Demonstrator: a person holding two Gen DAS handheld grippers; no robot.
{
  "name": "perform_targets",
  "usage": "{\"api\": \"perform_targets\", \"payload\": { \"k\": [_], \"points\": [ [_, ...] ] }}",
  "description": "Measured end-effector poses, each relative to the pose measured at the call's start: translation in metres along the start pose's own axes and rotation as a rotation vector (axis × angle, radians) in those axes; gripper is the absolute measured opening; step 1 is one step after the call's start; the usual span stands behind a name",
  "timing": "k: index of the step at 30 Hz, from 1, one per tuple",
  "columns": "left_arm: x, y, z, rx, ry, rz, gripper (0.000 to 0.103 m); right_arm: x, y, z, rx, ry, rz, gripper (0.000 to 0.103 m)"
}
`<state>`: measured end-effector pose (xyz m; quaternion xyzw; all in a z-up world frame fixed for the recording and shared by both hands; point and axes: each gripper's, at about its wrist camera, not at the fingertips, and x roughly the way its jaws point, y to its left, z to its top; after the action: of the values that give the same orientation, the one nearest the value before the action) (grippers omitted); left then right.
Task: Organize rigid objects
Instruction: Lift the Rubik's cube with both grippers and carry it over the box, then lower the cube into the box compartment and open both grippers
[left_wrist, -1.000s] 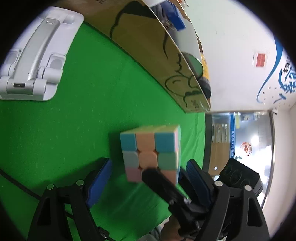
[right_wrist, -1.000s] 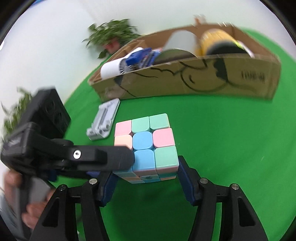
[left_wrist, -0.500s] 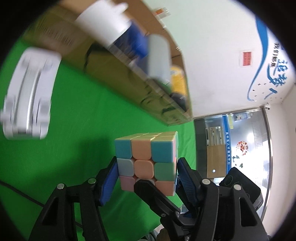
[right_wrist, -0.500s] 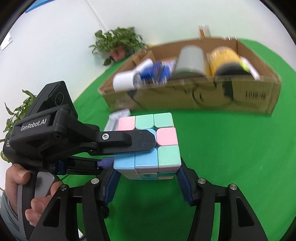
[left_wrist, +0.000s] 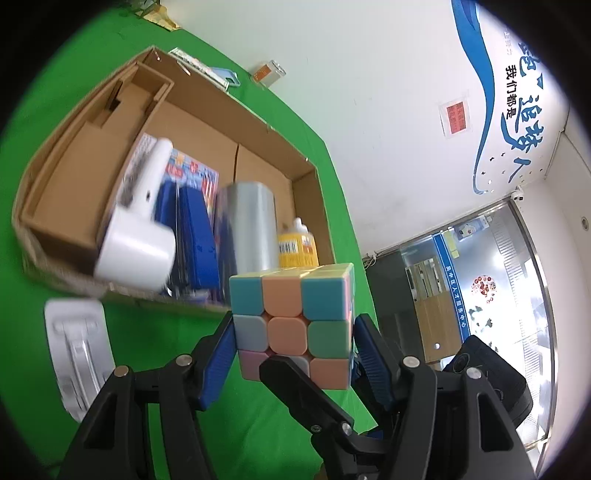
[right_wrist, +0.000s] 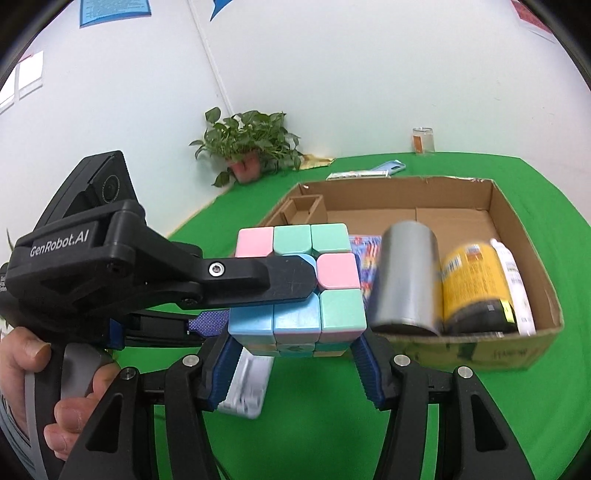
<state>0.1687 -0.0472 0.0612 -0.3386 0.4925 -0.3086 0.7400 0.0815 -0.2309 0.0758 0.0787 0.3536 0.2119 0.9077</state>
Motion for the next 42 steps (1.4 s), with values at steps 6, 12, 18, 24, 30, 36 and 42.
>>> {"api": "perform_targets", "payload": {
  "k": [6, 12, 18, 24, 30, 36, 42],
  "points": [
    [-0.005, 0.014, 0.024, -0.016, -0.004, -0.009, 0.062, 0.028, 0.006, 0.025, -0.013, -0.001, -0.001, 0.055],
    [-0.019, 0.037, 0.051, -0.044, -0.032, 0.006, 0.062, 0.068, 0.022, 0.048, -0.029, 0.032, 0.028, 0.055],
    [-0.041, 0.066, 0.077, -0.079, -0.079, 0.049, 0.062, 0.113, 0.044, 0.073, -0.058, 0.078, 0.089, 0.055],
    [-0.041, 0.105, 0.093, -0.144, -0.057, 0.094, 0.062, 0.17, 0.054, 0.079, -0.035, 0.18, 0.139, 0.055],
    [-0.038, 0.119, 0.103, -0.123, -0.029, 0.168, 0.061, 0.204, 0.051, 0.072, 0.011, 0.259, 0.166, 0.058],
    [-0.077, 0.098, 0.091, -0.008, -0.186, 0.317, 0.08, 0.187, 0.041, 0.058, 0.011, 0.213, 0.177, 0.089],
    [-0.098, 0.059, 0.046, 0.191, -0.293, 0.515, 0.081, 0.125, 0.038, 0.029, -0.134, 0.039, -0.087, 0.1]
  ]
}}
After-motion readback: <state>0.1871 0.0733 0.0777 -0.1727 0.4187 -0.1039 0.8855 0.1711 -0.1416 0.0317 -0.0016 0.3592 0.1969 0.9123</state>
